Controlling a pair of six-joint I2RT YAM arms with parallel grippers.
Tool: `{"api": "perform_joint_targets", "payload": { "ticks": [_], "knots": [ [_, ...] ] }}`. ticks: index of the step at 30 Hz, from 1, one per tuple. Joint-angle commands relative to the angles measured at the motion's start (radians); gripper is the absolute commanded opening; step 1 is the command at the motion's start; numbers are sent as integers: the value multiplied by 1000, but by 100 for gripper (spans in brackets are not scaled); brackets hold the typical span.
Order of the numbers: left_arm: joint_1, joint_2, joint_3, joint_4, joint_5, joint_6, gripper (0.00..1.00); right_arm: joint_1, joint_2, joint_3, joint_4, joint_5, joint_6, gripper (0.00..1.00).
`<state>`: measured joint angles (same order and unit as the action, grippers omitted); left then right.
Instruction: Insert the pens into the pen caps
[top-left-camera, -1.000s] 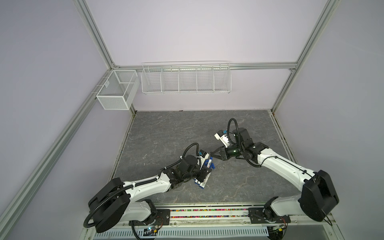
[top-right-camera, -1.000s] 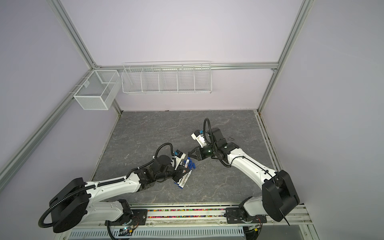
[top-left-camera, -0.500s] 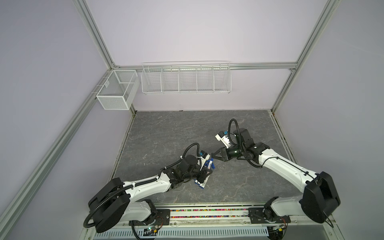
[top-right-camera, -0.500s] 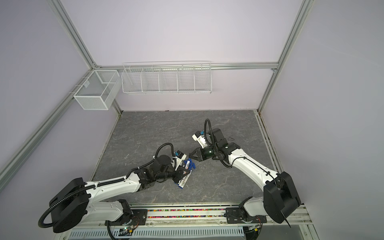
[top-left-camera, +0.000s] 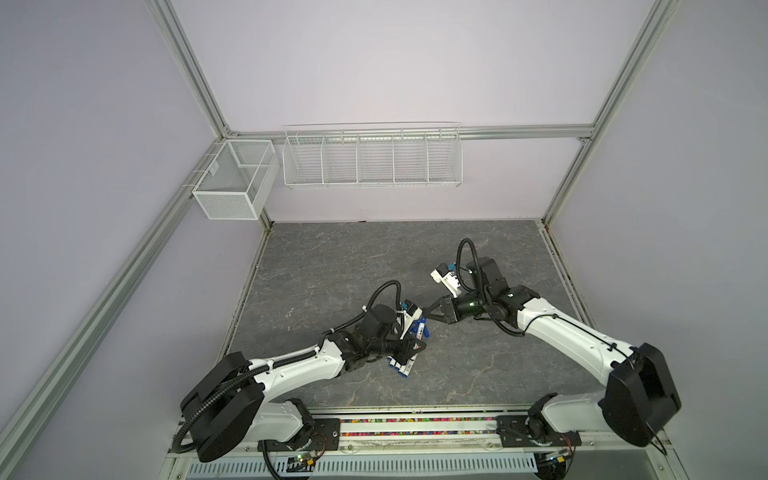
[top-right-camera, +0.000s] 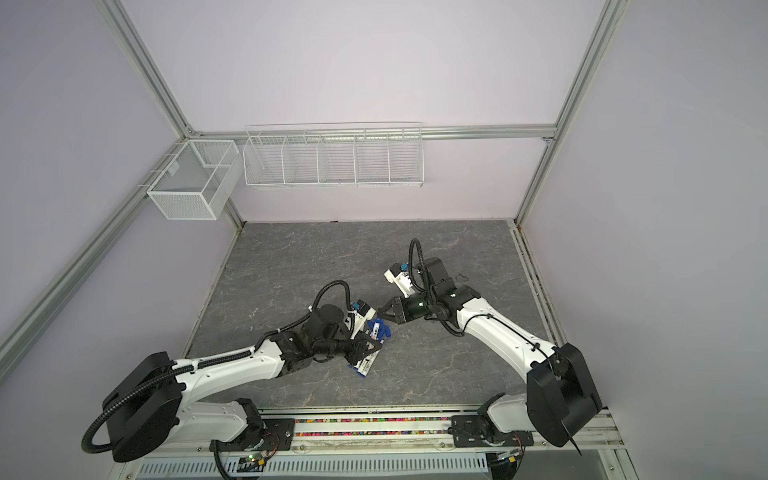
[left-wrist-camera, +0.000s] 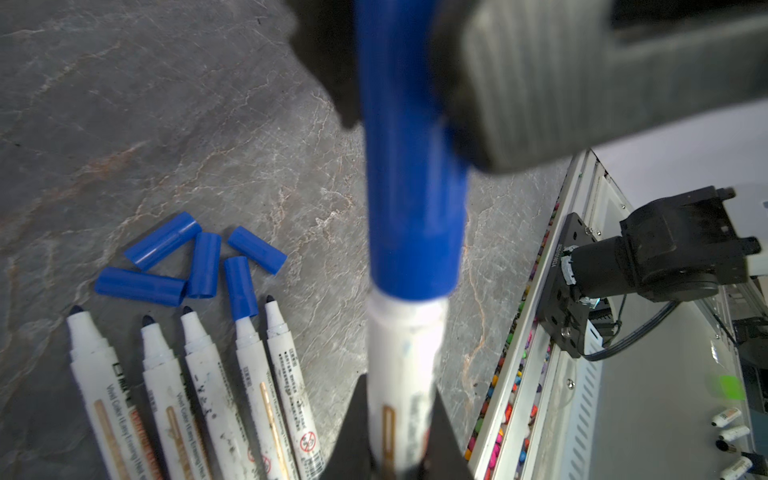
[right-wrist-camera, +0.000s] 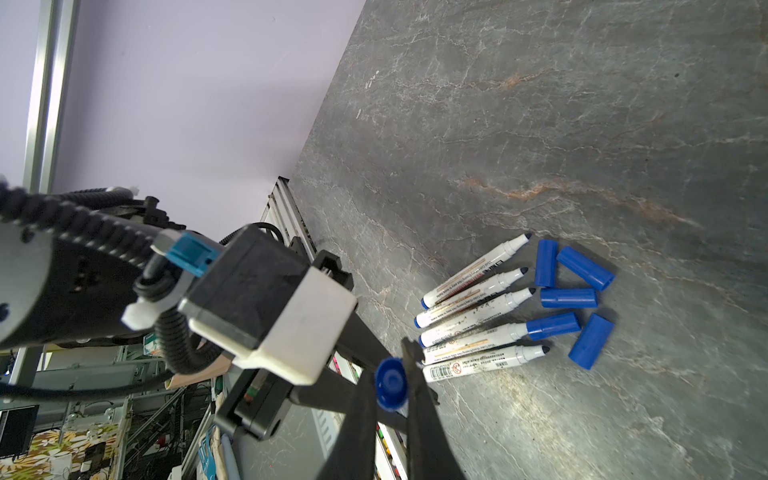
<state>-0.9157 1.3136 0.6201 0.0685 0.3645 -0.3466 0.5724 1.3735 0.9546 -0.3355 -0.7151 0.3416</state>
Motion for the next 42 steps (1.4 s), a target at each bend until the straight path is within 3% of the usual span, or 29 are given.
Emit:
{"api": "perform_joint_targets", "payload": {
  "ticks": [1, 8, 14, 21, 31, 39, 42],
  "knots": [
    [63, -1, 125, 253, -68, -29, 0, 89, -21, -56, -240, -265, 18, 7],
    [85, -14, 153, 170, -81, 28, 0, 90, -53, -39, -295, -248, -12, 7],
    [84, -45, 147, 137, -126, 117, 0, 112, -46, 50, -456, -118, -149, 7],
    [76, -86, 89, 257, -152, 153, 0, 131, -13, 57, -474, -97, -165, 7],
    [75, -132, 52, 520, -225, 35, 0, 125, 63, 5, -408, -40, -103, 7],
    [77, -83, 139, 512, -193, 23, 0, 131, 107, 15, -408, -3, -104, 7],
    [79, -71, 122, 581, -194, -22, 0, 130, 114, 23, -433, 24, -117, 7]
  ]
}}
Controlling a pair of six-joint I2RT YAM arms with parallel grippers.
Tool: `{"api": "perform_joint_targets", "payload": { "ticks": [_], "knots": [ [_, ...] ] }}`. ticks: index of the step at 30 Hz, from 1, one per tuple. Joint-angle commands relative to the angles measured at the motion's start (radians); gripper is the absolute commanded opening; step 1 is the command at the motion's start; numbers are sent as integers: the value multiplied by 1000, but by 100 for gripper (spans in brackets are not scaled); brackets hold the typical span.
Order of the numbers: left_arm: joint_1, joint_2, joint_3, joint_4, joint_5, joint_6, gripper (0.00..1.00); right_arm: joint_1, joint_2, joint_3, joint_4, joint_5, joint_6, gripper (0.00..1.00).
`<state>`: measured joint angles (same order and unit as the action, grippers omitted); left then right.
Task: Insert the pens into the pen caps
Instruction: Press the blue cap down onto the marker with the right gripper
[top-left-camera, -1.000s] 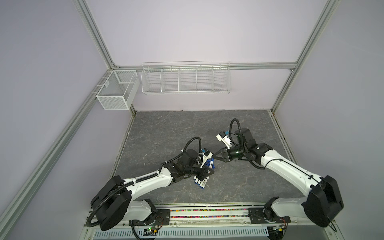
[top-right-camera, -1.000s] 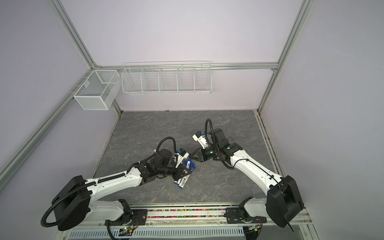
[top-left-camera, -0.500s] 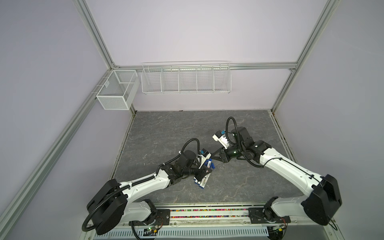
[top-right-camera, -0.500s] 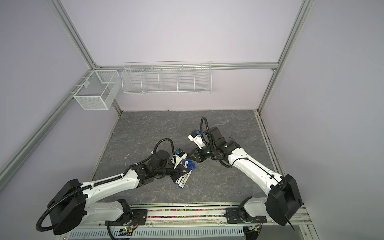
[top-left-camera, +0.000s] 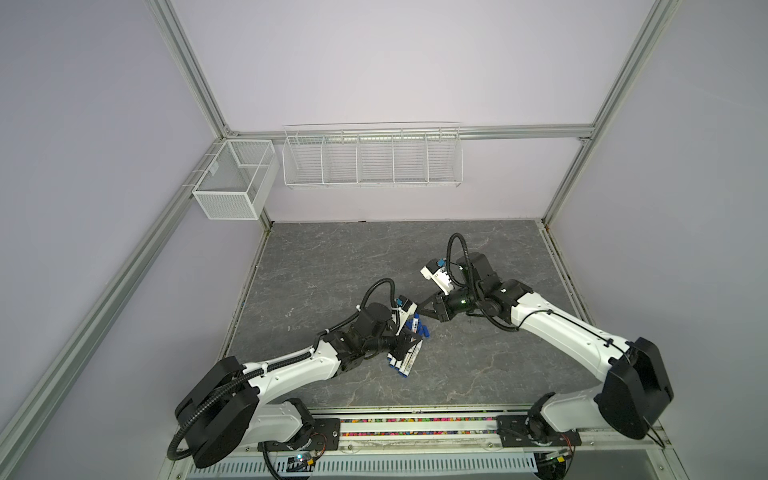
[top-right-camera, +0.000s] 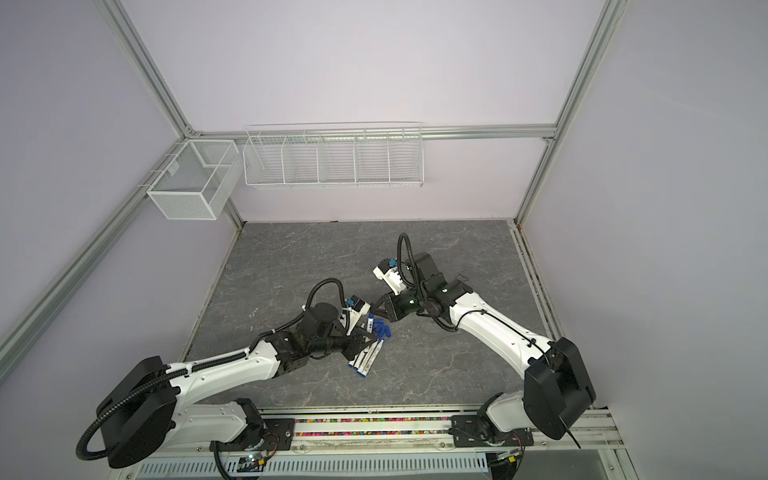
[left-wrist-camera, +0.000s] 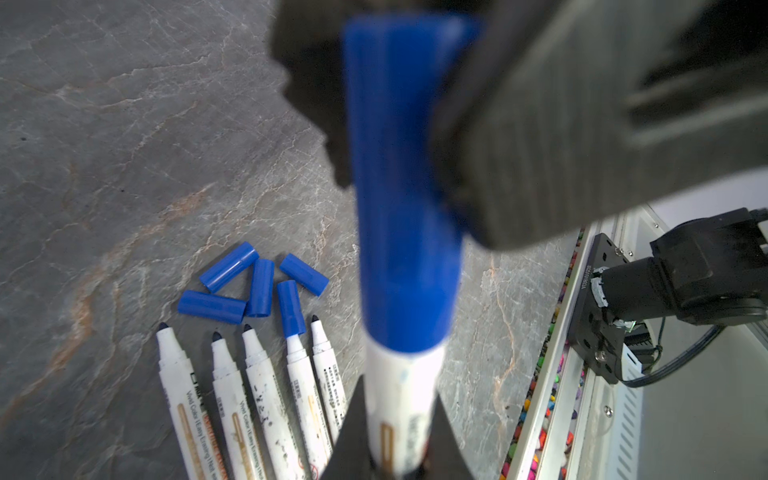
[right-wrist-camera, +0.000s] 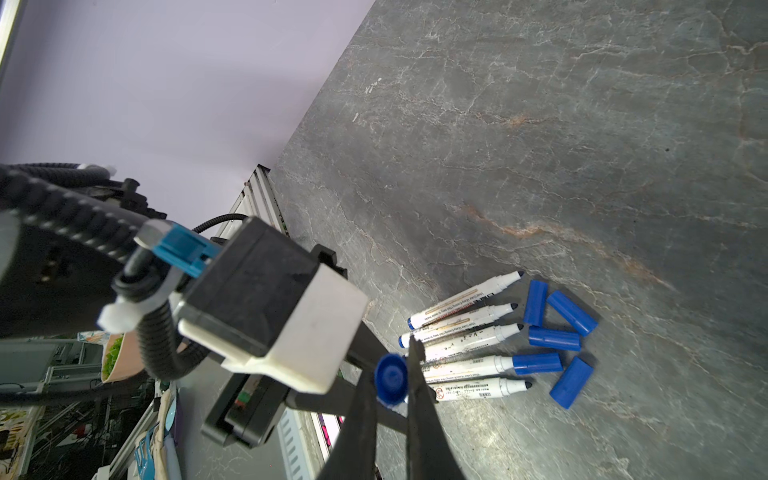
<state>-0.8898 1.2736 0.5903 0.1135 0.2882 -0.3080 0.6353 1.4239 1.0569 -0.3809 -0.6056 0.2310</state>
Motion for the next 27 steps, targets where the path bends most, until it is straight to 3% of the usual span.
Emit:
{"api": "perform_joint_targets", "payload": {
  "ticks": [1, 5, 13, 18, 27],
  "knots": [
    [59, -30, 146, 558, -117, -88, 0, 67, 65, -76, -393, -78, -7, 7],
    [90, -17, 109, 636, -91, -197, 0, 63, 72, -59, -413, -38, -24, 7],
    [88, 27, 45, 562, -11, -188, 0, 12, -13, -9, -237, -55, 65, 10],
    [78, 77, -46, 607, -27, -220, 0, -18, -81, 35, -133, 29, 128, 42],
    [61, 116, -95, 660, -56, -244, 0, -22, -145, 8, -24, 93, 172, 46]
  ]
}}
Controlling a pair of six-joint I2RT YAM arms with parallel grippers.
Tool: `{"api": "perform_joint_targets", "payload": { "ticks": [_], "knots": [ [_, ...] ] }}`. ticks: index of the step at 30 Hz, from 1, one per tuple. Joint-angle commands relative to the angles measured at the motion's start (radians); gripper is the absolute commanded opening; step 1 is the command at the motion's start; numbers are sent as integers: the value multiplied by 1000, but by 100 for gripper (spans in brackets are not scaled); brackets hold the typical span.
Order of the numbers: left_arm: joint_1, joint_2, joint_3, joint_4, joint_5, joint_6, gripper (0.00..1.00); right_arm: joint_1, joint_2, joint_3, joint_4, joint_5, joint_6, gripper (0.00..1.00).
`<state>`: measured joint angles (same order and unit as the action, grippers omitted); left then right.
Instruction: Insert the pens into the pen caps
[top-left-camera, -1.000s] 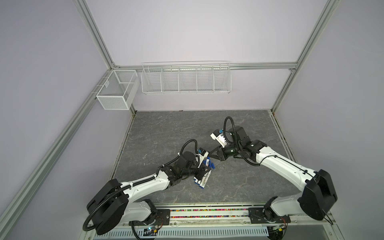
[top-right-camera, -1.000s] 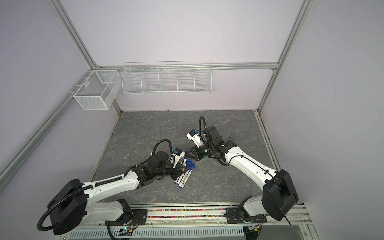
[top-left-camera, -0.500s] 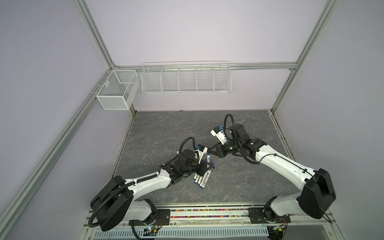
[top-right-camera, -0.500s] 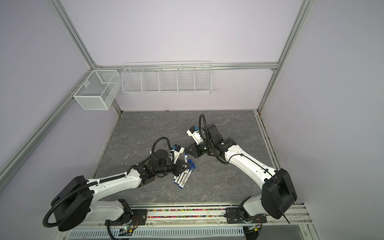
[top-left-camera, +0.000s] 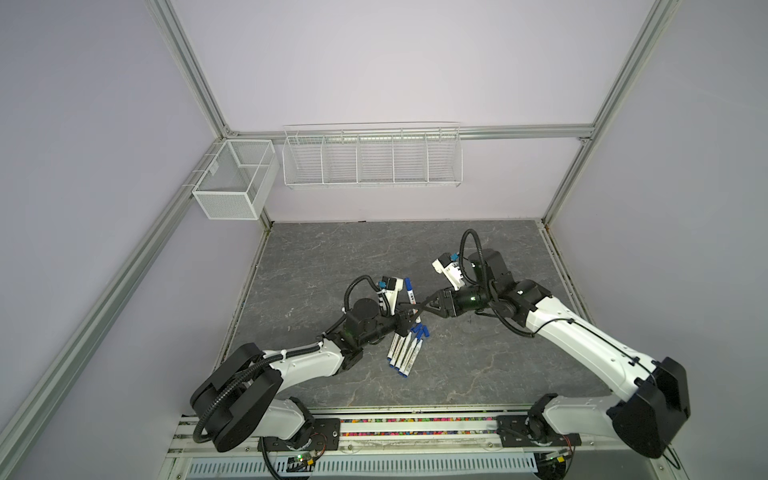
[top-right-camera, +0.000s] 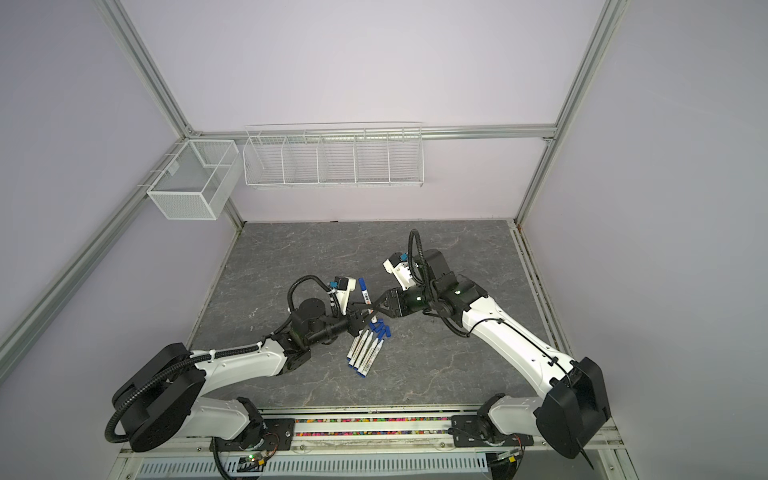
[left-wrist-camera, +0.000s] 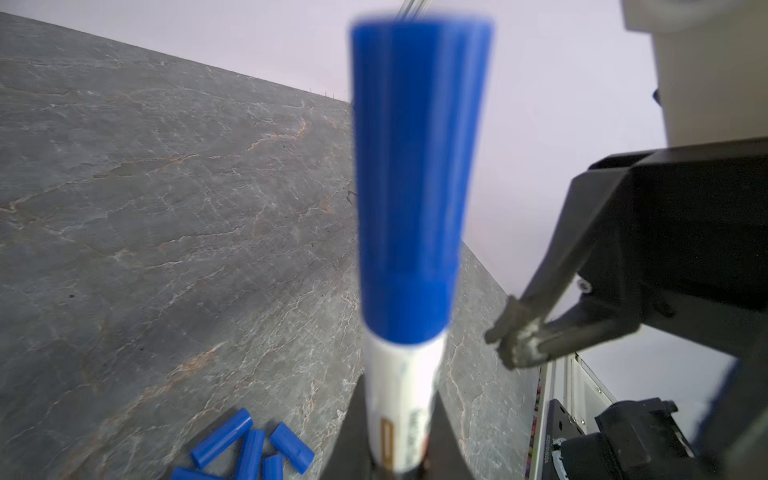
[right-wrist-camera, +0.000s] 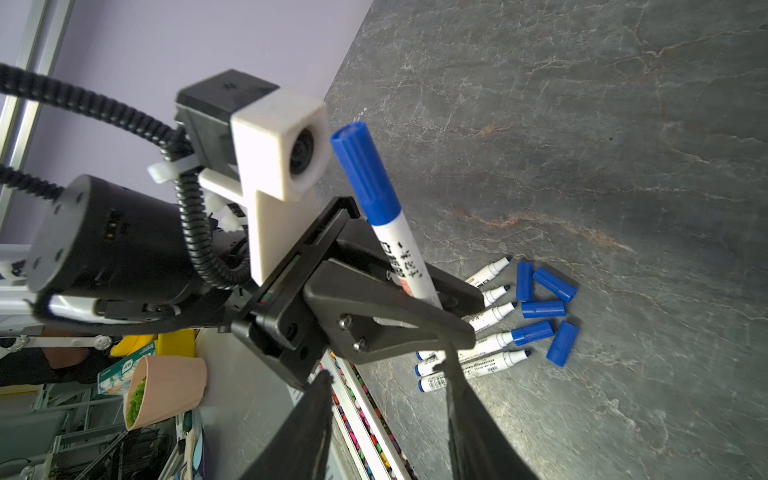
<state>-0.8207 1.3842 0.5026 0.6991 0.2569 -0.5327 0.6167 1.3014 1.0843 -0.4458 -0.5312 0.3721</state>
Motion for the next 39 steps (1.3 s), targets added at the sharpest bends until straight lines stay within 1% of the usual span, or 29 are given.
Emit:
{"api": "perform_joint_targets", "payload": {
  "ticks": [1, 5, 13, 19, 23, 27, 31, 34, 36, 39],
  "knots": [
    [-10, 7, -6, 76, -25, -19, 0, -3, -18, -16, 46, 17, 33, 46],
    [-15, 9, -1, 78, -21, -13, 0, 14, 30, 24, 54, 22, 24, 46],
    [-26, -5, 0, 66, -20, 2, 0, 46, 142, 116, 64, 66, -5, 46],
    [-29, -21, 0, 51, -21, 6, 0, 63, 183, 131, 61, 85, -13, 43],
    [-30, -23, 1, 50, -26, 4, 0, 72, 185, 112, 71, 81, -8, 35],
    [-29, -21, 5, 58, -23, 5, 0, 75, 171, 84, 93, 83, 2, 21],
    [-29, -17, 8, 55, -30, 0, 0, 70, 158, 71, 107, 90, 13, 16],
    [-28, -28, 10, 21, -39, 5, 18, 58, 160, 72, 109, 91, 28, 15],
    [-28, -45, 17, -34, -32, 16, 40, 45, 163, 72, 108, 97, 41, 14],
    [-28, -86, 21, -158, -31, 43, 59, 12, 179, 83, 83, 134, 57, 13]
  ]
}}
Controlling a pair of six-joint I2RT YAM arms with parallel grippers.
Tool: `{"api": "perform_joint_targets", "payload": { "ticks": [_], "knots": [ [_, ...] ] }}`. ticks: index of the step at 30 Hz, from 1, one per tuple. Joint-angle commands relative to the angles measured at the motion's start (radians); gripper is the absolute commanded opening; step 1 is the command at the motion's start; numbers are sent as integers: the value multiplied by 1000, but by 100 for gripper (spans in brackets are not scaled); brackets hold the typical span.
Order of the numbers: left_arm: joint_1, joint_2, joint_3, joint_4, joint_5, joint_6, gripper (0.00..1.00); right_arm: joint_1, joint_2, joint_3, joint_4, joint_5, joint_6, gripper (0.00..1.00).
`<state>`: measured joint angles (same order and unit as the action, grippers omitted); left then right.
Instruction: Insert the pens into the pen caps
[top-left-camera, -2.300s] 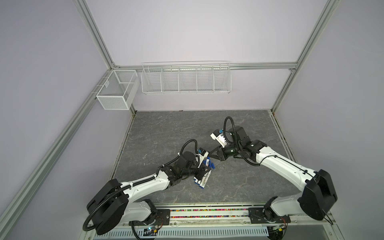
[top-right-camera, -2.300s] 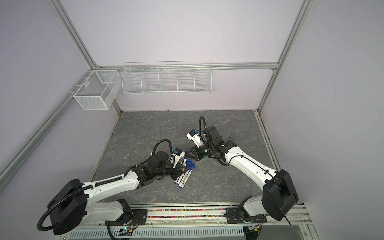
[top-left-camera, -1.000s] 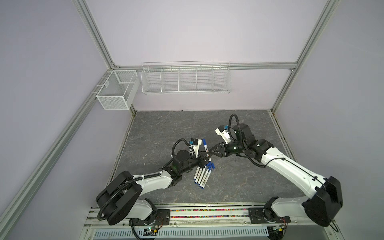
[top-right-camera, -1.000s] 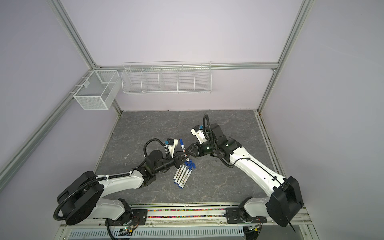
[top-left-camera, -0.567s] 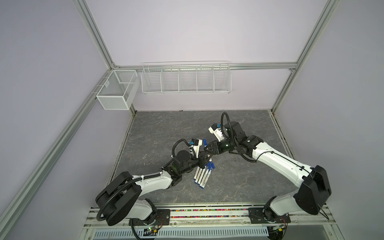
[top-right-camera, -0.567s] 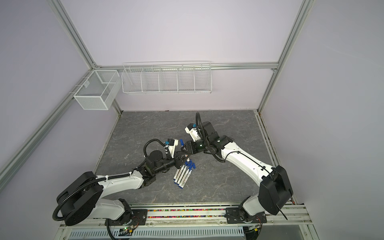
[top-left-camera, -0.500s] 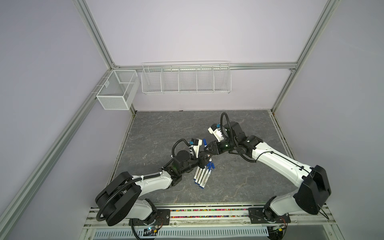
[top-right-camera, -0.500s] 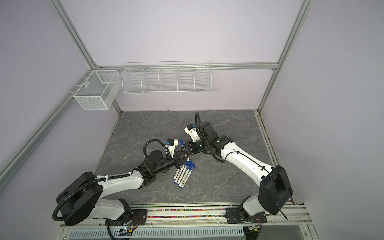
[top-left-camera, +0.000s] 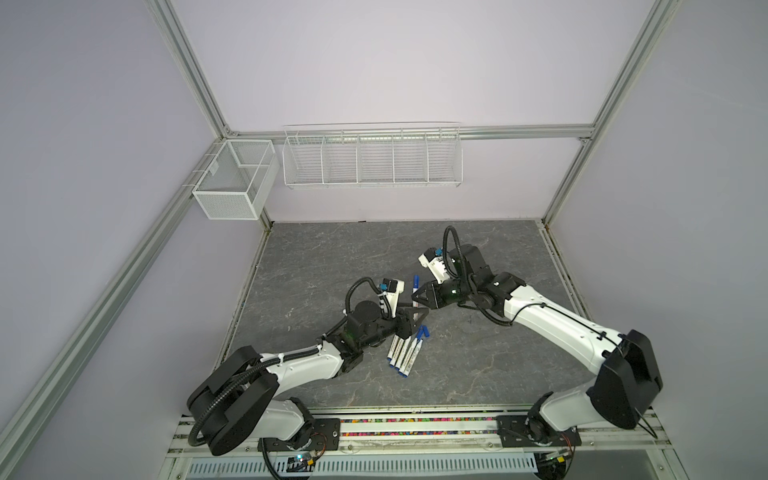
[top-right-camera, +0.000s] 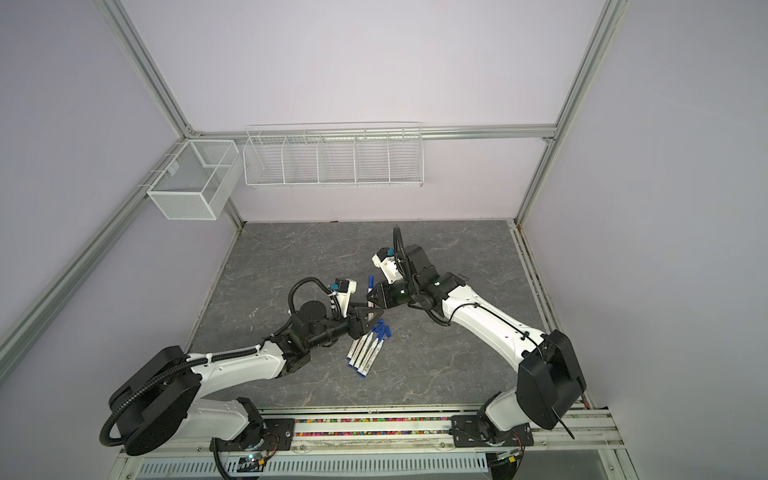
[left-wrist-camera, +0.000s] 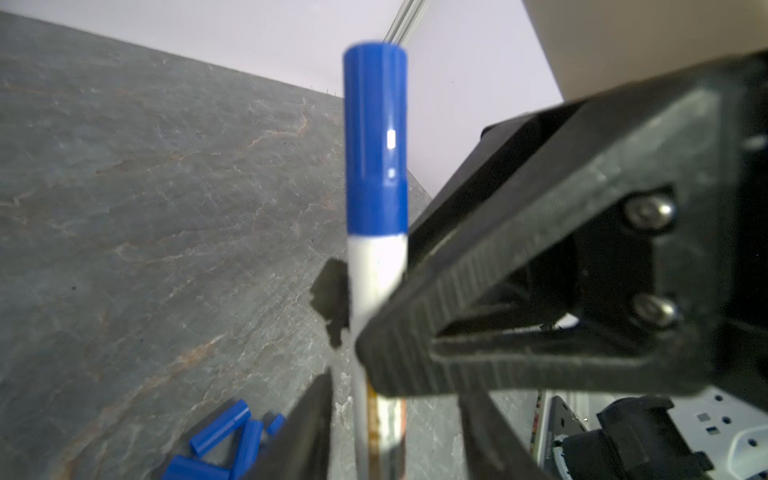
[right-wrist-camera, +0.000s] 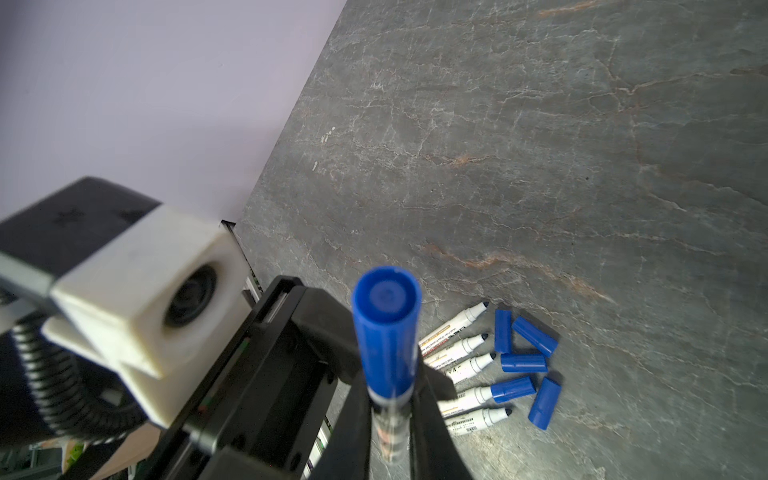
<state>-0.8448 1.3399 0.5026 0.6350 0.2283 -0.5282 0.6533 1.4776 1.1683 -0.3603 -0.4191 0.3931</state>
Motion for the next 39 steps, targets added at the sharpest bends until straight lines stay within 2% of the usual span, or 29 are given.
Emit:
{"api": "perform_joint_targets", "payload": {
  "ticks": [1, 6, 12, 14, 20, 31, 39],
  "knots": [
    [-5, -61, 19, -138, -9, 47, 62, -39, 14, 8, -22, 39, 41, 13],
    [-4, -155, -12, -354, -91, 56, 70, -111, 119, 61, -144, 108, 58, 13],
    [-4, -209, -37, -591, -304, 18, 71, -160, 275, 113, -196, 196, 54, 14],
    [-5, -208, -42, -632, -329, 16, 71, -161, 318, 136, -210, 239, 41, 15],
    [-4, -199, -41, -691, -329, 13, 72, -172, 446, 228, -267, 323, 2, 17],
    [-5, -104, 17, -771, -312, 46, 73, -188, 576, 292, -267, 342, 3, 22],
    [-5, -88, 23, -761, -289, 56, 74, -189, 523, 264, -245, 335, 13, 39]
  ]
}}
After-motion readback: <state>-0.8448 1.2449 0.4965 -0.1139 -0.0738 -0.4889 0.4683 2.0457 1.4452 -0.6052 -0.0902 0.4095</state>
